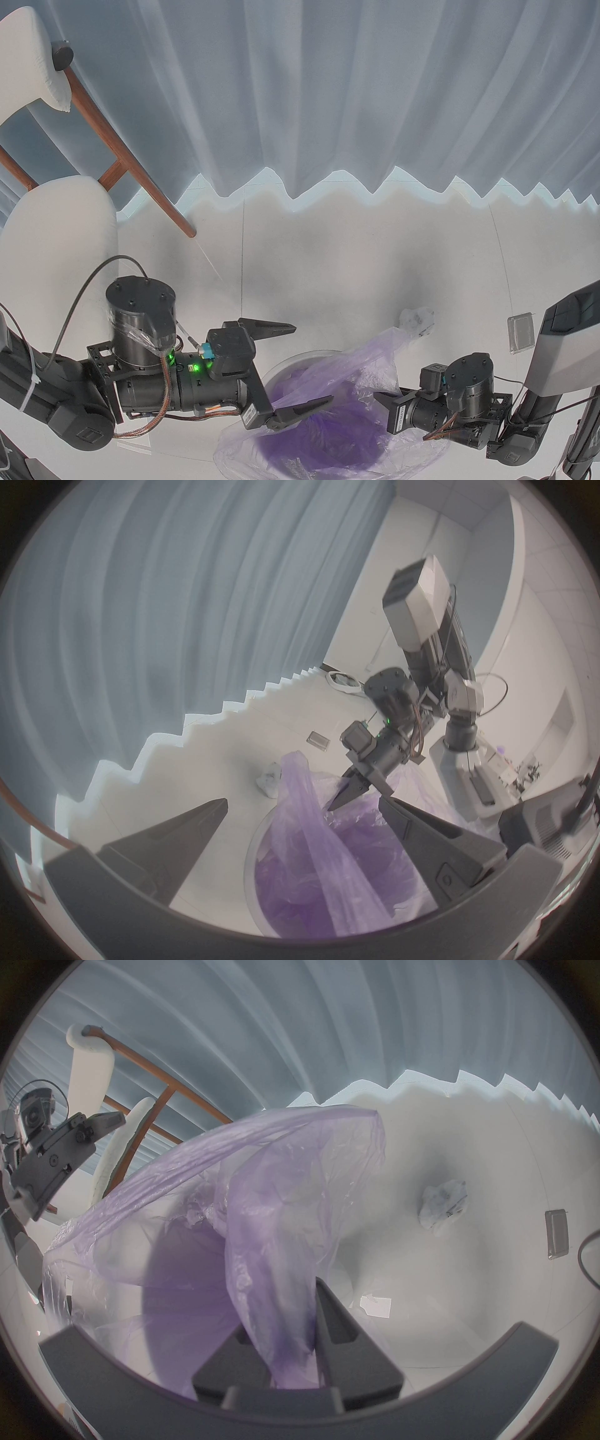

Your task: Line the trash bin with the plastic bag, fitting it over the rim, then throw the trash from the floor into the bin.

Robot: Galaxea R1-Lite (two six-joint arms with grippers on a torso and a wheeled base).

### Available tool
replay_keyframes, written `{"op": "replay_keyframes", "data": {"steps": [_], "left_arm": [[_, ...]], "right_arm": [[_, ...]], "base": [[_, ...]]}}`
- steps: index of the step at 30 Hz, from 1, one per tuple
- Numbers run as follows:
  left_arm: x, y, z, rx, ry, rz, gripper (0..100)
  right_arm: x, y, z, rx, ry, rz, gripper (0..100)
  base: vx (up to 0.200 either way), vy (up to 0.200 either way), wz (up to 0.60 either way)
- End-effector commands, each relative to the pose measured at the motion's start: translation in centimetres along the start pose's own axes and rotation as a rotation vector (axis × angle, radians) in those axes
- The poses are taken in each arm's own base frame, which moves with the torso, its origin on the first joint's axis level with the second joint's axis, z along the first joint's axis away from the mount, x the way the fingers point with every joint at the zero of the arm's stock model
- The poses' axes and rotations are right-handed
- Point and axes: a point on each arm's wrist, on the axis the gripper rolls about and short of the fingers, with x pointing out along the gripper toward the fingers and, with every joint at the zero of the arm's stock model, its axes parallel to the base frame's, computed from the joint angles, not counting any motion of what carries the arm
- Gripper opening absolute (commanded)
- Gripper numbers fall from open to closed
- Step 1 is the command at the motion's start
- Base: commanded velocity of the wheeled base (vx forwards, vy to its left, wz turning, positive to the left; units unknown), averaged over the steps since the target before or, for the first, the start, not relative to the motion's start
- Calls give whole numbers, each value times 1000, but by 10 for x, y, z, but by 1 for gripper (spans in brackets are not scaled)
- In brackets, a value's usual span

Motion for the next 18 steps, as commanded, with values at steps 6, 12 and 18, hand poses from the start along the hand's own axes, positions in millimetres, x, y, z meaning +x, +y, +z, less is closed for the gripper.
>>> {"op": "replay_keyframes", "data": {"steps": [6,12,18], "left_arm": [[21,-1,-29,100,106,-42,100],[30,1,-43,118,156,-33,100],[35,6,-40,131,127,4,0]], "right_arm": [[1,2,-4,-9,18,4,0],[2,3,-3,-6,-13,0,0],[3,1,-7,-9,-6,-3,0]], "base": [[0,0,0],[0,0,0],[0,0,0]]}}
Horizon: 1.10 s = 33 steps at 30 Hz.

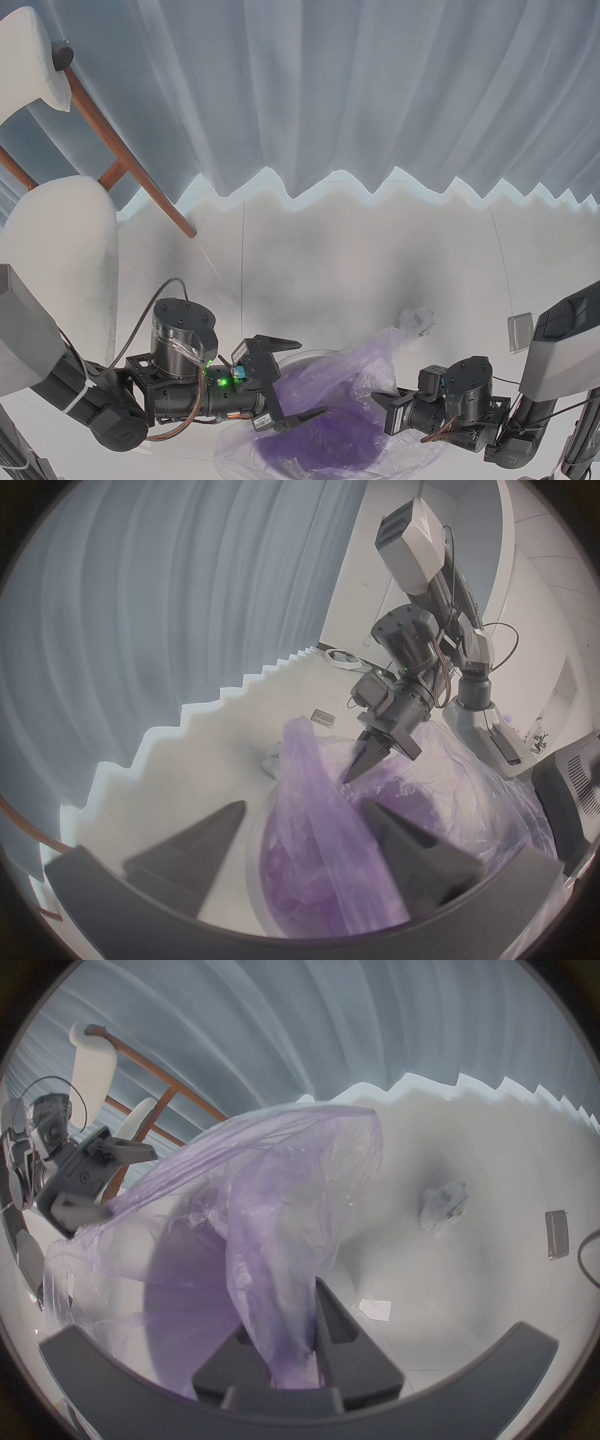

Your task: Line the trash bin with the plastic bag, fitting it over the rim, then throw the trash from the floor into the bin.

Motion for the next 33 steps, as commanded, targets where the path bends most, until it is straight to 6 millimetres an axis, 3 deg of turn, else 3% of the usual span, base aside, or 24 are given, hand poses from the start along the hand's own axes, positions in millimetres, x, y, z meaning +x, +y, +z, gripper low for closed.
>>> {"op": "replay_keyframes", "data": {"steps": [1,12,26,27,29,33], "left_arm": [[6,2,-3,-4,4,4,0],[-1,21,0,-75,-58,92,0],[-14,5,18,-30,-146,78,0],[-14,5,18,-30,-146,78,100],[-16,6,22,-15,-185,97,100],[-13,-12,19,-11,-166,59,100]], "right_arm": [[2,-1,-4,-3,18,-6,0],[-2,0,-15,-32,26,21,0],[0,0,-19,-59,7,33,0],[0,0,-19,-59,7,33,0],[0,0,-19,-59,8,34,0],[-1,0,-19,-61,9,34,0]], "base": [[0,0,0],[0,0,0],[0,0,0],[0,0,0],[0,0,0],[0,0,0]]}}
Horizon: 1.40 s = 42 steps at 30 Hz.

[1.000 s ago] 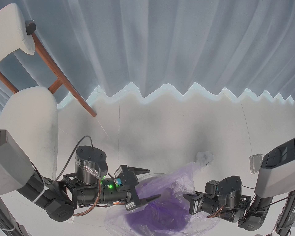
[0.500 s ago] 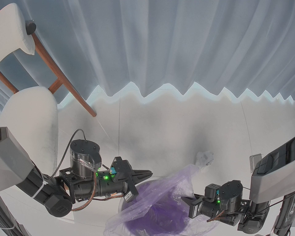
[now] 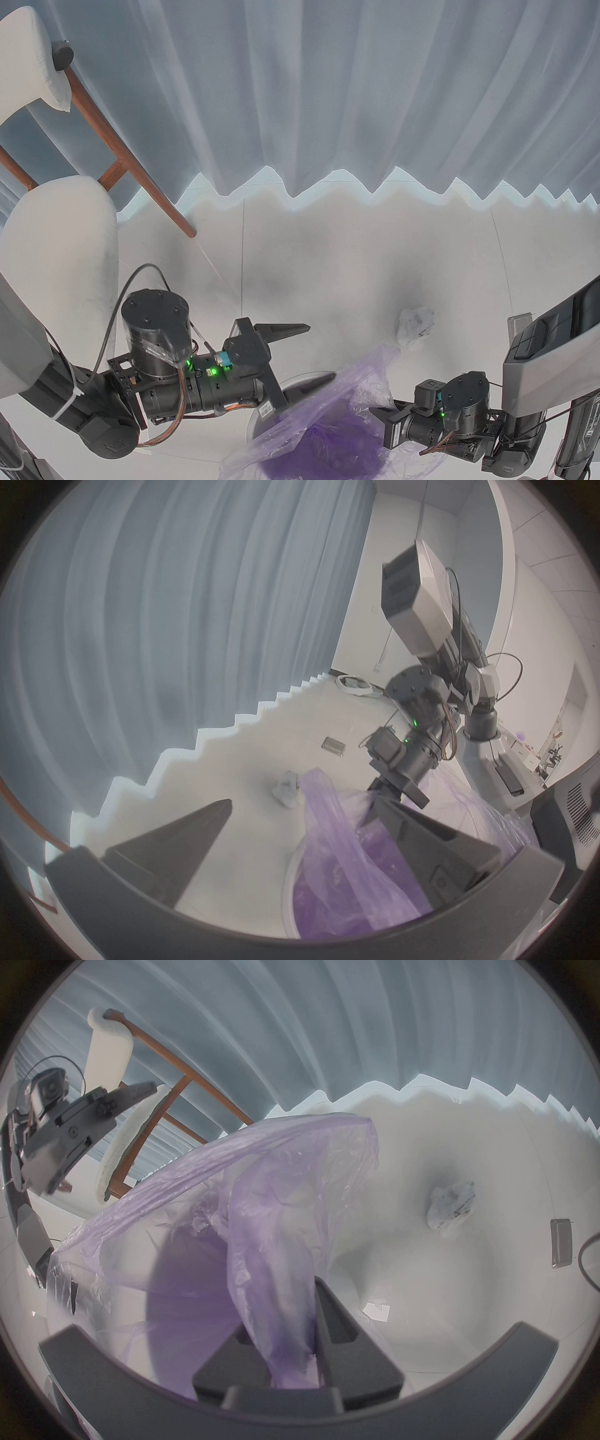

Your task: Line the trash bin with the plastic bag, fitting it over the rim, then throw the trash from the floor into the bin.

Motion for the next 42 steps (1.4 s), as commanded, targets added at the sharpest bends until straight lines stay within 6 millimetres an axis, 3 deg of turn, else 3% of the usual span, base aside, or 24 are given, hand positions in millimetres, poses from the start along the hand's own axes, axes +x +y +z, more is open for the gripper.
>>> {"op": "replay_keyframes", "data": {"steps": [1,4,10,18,23,24,32,38,42], "left_arm": [[-3,-18,-5,0,40,-27,100],[-5,-36,-12,1,102,-35,100],[3,-49,-20,-5,152,-54,100],[17,-47,-31,-16,194,-34,100],[27,-30,-40,-30,211,21,100],[28,-28,-42,-32,213,28,0],[32,-24,-47,-37,209,44,0],[36,0,-38,-57,133,126,0],[37,-7,-32,-123,102,121,0]], "right_arm": [[0,1,1,-1,-10,6,0],[0,1,1,-1,-11,5,0],[0,0,0,1,-8,3,0],[0,1,2,5,-16,5,0],[-1,1,1,3,-14,6,0],[0,1,1,2,-12,5,0],[0,1,1,5,-14,5,0],[-2,1,1,-2,-10,8,0],[-5,6,0,-8,-8,27,0]], "base": [[0,0,0],[0,0,0],[0,0,0],[0,0,0],[0,0,0],[0,0,0],[0,0,0],[0,0,0],[0,0,0]]}}
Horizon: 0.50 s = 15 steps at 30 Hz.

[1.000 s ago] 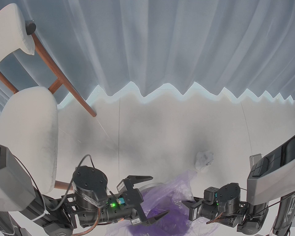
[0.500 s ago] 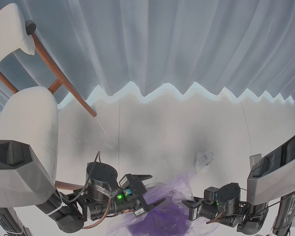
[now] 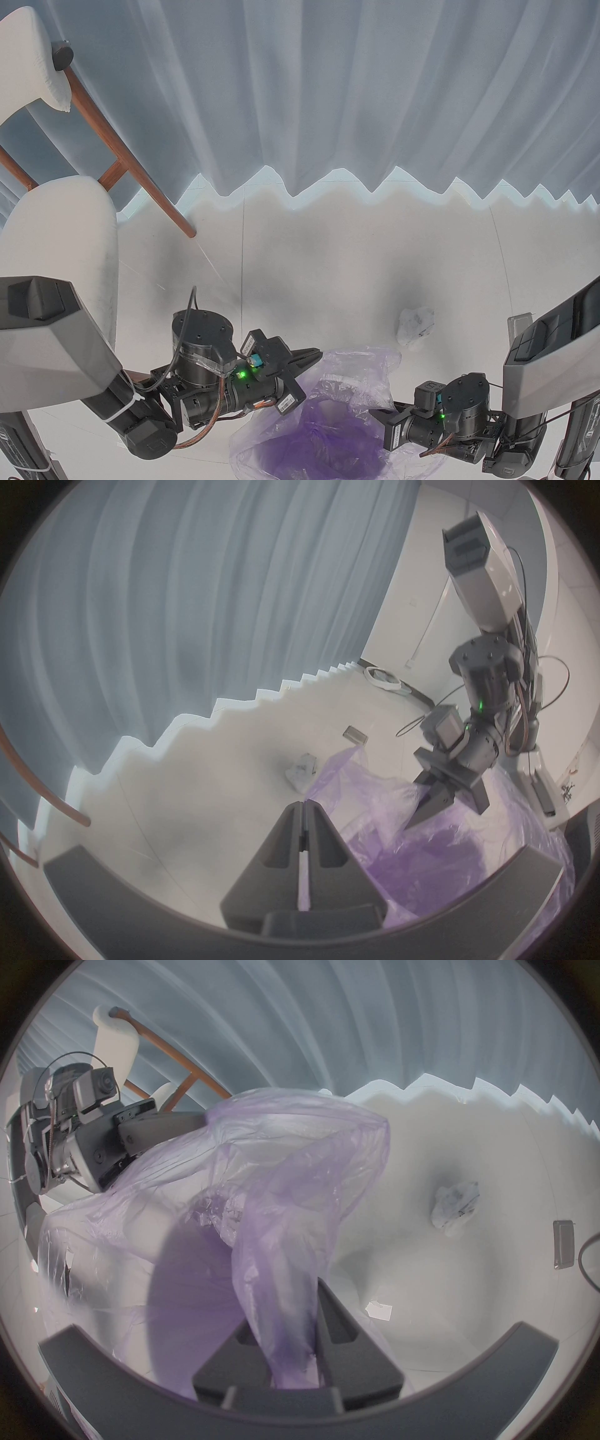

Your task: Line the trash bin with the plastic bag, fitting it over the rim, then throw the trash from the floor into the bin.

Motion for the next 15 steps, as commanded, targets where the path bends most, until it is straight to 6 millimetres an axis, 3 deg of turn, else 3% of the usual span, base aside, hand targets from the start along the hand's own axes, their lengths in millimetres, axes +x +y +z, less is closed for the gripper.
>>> {"op": "replay_keyframes", "data": {"steps": [1,5,15], "left_arm": [[0,-6,7,-41,-31,-8,0],[-5,-2,14,-74,-55,6,0],[-16,13,4,-227,-29,60,0]], "right_arm": [[-4,5,1,-7,-13,24,0],[-10,10,7,-9,-39,57,0],[-26,15,26,0,-125,116,0]], "base": [[0,0,0],[0,0,0],[0,0,0]]}}
